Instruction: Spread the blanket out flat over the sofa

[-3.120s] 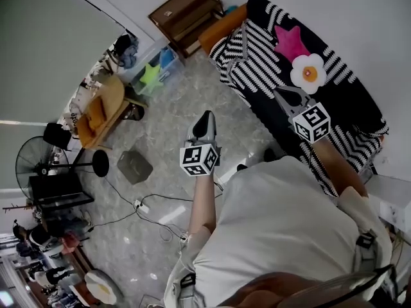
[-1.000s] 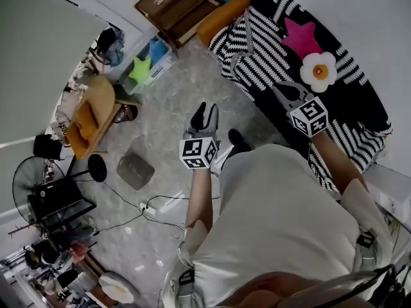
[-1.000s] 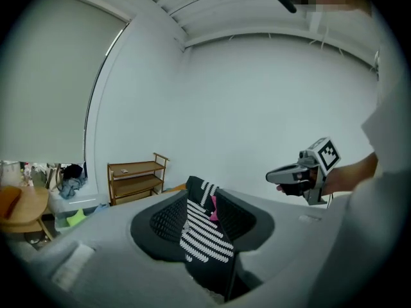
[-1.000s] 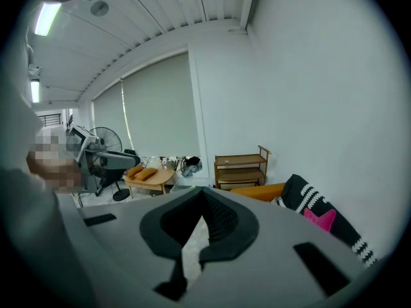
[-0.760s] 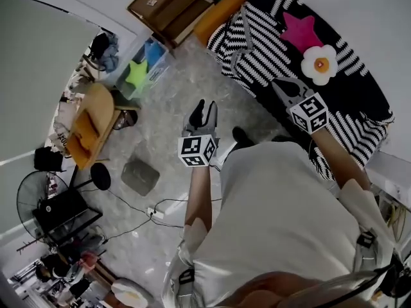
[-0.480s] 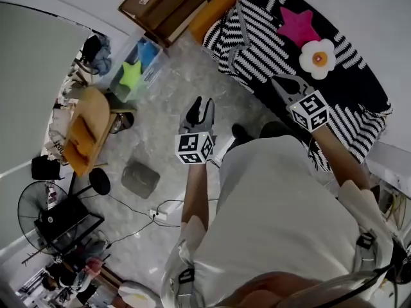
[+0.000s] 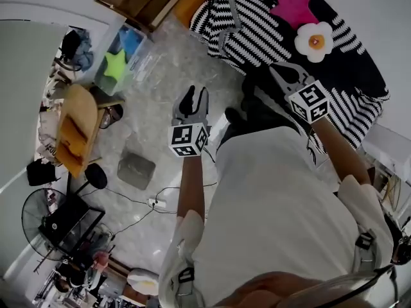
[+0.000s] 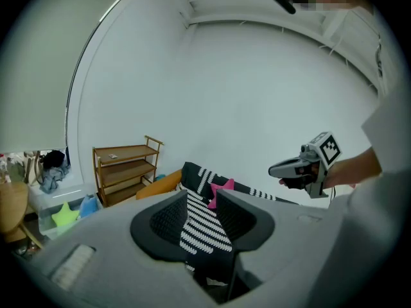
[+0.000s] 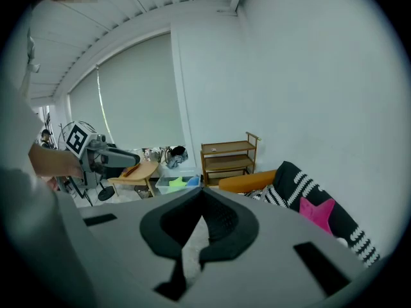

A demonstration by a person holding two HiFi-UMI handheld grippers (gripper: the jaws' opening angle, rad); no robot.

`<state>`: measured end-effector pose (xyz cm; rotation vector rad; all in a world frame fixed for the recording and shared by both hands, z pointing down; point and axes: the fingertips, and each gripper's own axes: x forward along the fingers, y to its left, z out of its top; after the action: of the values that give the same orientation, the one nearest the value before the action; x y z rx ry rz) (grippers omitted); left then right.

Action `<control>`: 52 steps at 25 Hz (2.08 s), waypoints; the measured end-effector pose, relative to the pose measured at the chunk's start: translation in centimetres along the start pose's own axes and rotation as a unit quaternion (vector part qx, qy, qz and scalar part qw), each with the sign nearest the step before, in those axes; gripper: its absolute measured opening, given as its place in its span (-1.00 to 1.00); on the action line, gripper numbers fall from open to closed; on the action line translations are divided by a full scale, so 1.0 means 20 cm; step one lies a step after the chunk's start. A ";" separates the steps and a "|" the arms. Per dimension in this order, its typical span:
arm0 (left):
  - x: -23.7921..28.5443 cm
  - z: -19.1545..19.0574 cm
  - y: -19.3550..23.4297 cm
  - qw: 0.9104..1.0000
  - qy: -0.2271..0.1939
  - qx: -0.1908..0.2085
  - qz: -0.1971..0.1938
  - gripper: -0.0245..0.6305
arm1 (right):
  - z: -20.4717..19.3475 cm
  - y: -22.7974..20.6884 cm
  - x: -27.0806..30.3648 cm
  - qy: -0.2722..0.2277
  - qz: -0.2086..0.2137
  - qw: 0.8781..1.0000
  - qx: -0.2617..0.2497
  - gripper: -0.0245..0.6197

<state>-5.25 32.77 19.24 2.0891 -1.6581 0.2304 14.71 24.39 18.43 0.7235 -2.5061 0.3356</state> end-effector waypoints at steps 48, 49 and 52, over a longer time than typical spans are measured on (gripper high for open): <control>2.18 -1.42 0.53 0.966 0.249 -0.059 -0.026 -0.43 | -1.22 -1.04 1.40 0.148 0.017 0.971 0.187 -0.91; 2.20 -1.47 0.55 0.965 0.254 -0.059 -0.026 -0.43 | -1.26 -1.02 1.44 0.150 0.016 0.969 0.195 -0.91; 2.28 -1.61 0.62 0.962 0.267 -0.056 -0.030 -0.42 | -1.34 -0.97 1.56 0.150 0.015 0.966 0.211 -0.91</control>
<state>-0.46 5.18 69.16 1.7822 -1.2494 0.6054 13.50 4.65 59.48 0.7297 -2.1769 0.9372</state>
